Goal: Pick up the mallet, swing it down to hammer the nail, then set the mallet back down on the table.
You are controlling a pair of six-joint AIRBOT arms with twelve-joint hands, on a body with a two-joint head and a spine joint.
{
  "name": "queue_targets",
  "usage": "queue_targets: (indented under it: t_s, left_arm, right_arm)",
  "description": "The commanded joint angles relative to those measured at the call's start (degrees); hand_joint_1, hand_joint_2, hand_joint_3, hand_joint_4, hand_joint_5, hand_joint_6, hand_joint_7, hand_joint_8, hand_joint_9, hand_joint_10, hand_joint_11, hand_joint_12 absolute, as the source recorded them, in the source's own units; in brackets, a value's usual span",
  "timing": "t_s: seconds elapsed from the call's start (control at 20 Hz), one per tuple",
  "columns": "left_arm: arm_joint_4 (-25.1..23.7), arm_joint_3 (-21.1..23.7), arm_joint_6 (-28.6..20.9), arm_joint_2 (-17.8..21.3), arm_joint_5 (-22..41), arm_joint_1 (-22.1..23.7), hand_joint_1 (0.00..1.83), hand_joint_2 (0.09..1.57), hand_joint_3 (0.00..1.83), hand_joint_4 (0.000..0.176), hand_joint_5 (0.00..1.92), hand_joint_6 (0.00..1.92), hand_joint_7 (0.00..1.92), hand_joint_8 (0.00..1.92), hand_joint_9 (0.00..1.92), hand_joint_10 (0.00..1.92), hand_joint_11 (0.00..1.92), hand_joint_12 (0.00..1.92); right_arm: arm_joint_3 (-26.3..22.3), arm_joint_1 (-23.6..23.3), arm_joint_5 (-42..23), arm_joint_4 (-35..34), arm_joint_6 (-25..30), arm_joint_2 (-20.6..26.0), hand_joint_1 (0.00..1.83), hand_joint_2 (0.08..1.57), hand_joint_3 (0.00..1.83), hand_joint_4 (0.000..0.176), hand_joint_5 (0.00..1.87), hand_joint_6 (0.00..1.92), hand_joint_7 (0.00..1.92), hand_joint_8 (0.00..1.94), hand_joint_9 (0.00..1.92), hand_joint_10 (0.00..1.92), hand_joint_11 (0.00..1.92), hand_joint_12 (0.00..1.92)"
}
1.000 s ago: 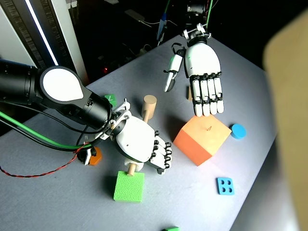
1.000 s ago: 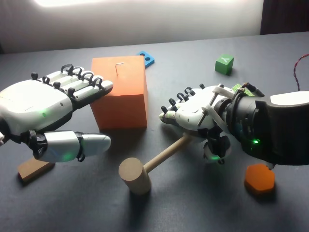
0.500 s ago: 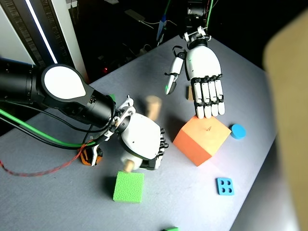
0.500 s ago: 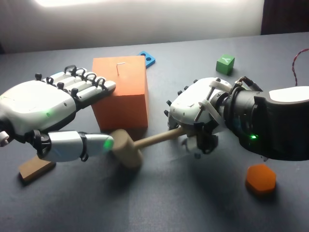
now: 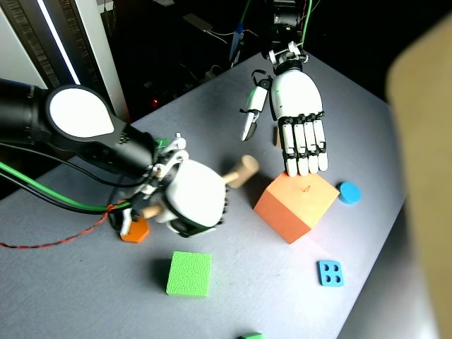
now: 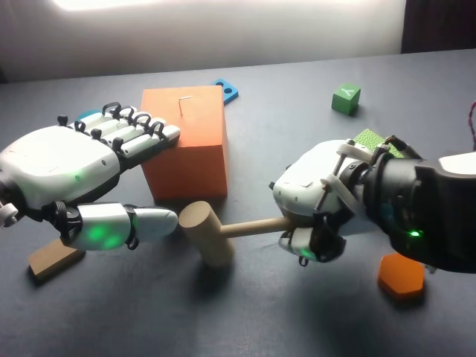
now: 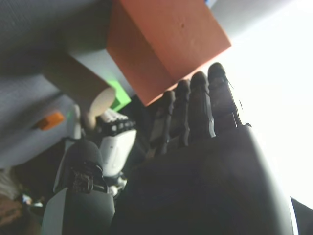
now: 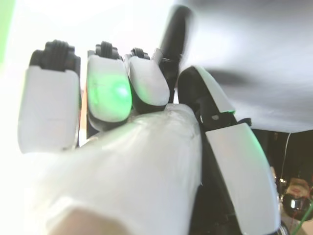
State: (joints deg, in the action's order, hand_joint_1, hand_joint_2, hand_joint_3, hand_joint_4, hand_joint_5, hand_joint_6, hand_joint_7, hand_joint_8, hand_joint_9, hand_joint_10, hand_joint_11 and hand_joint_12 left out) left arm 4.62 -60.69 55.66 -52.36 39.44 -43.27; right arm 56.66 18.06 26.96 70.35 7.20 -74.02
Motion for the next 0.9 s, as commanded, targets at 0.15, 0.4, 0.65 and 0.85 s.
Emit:
queue_targets:
  t_s: [0.15, 0.4, 0.65, 0.85]
  left_arm:
    - [-0.3, 0.1, 0.0, 0.0, 4.1, 0.4, 0.0, 1.26, 0.0, 0.0, 0.02, 0.0, 0.03, 0.0, 0.0, 0.0, 0.0, 0.0]
    - [-0.3, 0.3, 0.0, 0.0, 2.9, 0.3, 0.0, 1.26, 0.0, 0.0, 0.02, 0.0, 0.03, 0.0, 0.0, 0.0, 0.0, 0.0]
    - [-0.3, 0.4, 0.0, 0.0, 2.2, 0.1, 0.0, 1.26, 0.0, 0.0, 0.02, 0.0, 0.02, 0.0, 0.0, 0.0, 0.0, 0.0]
    - [-0.3, 0.3, 0.0, -0.1, 2.0, -0.1, 0.0, 1.26, 0.0, 0.0, 0.03, 0.01, 0.03, 0.01, 0.01, 0.0, 0.0, 0.0]
  right_arm:
    - [-5.3, -2.1, -0.5, 2.1, -1.0, 5.3, 0.38, 1.57, 0.11, 0.011, 1.2, 1.92, 1.51, 1.94, 1.61, 1.92, 1.73, 1.92]
    - [-10.0, -5.3, 0.4, 2.1, -1.3, 12.5, 0.35, 1.57, 0.09, 0.051, 1.16, 1.92, 1.49, 1.94, 1.59, 1.92, 1.69, 1.92]
    - [-10.0, -8.3, 2.0, 24.4, 23.8, 15.8, 0.36, 1.57, 0.08, 0.074, 1.18, 1.92, 1.5, 1.94, 1.59, 1.92, 1.69, 1.92]
    - [-9.6, -6.4, 8.5, 46.2, 43.0, 14.2, 0.34, 1.57, 0.09, 0.104, 1.19, 1.92, 1.5, 1.94, 1.61, 1.92, 1.72, 1.92]
